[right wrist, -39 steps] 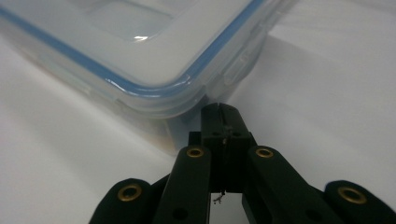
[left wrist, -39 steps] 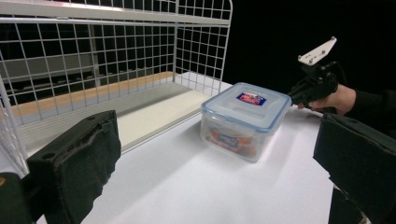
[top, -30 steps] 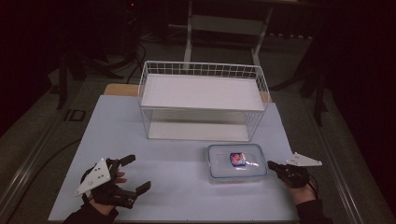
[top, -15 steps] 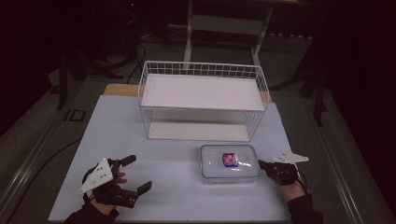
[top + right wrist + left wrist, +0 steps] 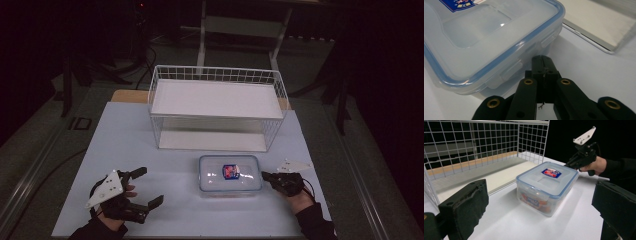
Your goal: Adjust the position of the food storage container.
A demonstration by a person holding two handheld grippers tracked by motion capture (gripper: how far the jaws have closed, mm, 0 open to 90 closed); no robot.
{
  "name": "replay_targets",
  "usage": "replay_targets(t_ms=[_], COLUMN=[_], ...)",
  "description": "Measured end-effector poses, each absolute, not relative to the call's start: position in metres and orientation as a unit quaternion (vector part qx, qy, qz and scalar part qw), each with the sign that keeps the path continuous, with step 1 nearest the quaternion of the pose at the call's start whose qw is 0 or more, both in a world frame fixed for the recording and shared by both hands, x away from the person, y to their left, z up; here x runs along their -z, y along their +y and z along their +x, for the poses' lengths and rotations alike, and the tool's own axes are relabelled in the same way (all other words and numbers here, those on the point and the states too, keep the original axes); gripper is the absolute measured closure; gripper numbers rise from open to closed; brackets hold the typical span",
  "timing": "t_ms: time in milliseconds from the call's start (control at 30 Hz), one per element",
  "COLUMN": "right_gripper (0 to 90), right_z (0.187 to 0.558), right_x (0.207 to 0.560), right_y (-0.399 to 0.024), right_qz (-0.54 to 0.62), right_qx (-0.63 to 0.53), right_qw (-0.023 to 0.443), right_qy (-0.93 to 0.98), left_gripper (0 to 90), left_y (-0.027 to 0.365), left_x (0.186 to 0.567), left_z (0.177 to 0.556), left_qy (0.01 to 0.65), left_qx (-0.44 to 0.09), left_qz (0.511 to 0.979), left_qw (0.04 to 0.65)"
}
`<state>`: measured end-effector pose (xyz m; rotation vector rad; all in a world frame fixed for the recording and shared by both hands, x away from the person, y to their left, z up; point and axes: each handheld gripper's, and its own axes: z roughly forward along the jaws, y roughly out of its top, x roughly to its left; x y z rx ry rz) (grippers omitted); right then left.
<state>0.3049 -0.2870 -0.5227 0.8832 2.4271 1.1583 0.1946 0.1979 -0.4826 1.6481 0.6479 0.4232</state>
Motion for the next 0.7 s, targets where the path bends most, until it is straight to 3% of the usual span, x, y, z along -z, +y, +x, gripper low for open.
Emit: replay_targets(t_ms=[533, 700], right_gripper=[89.9, 80.0], right_z=[0.305, 0.298], right_x=[0.520, 0.506], right_y=[-0.263, -0.275], right_qz=[0.284, 0.301], right_qx=[-0.406, -0.428], right_qw=[0.149, 0.158], right_qy=[0.856, 0.837], left_gripper=[0.7, 0.7], left_y=[0.198, 0.195], left_x=[0.481, 0.480], left_z=[0.193, 0.193], left_qy=[0.276, 0.278], left_qx=[-0.185, -0.182], left_qz=[0.716, 0.716], left_qw=[0.614, 0.614])
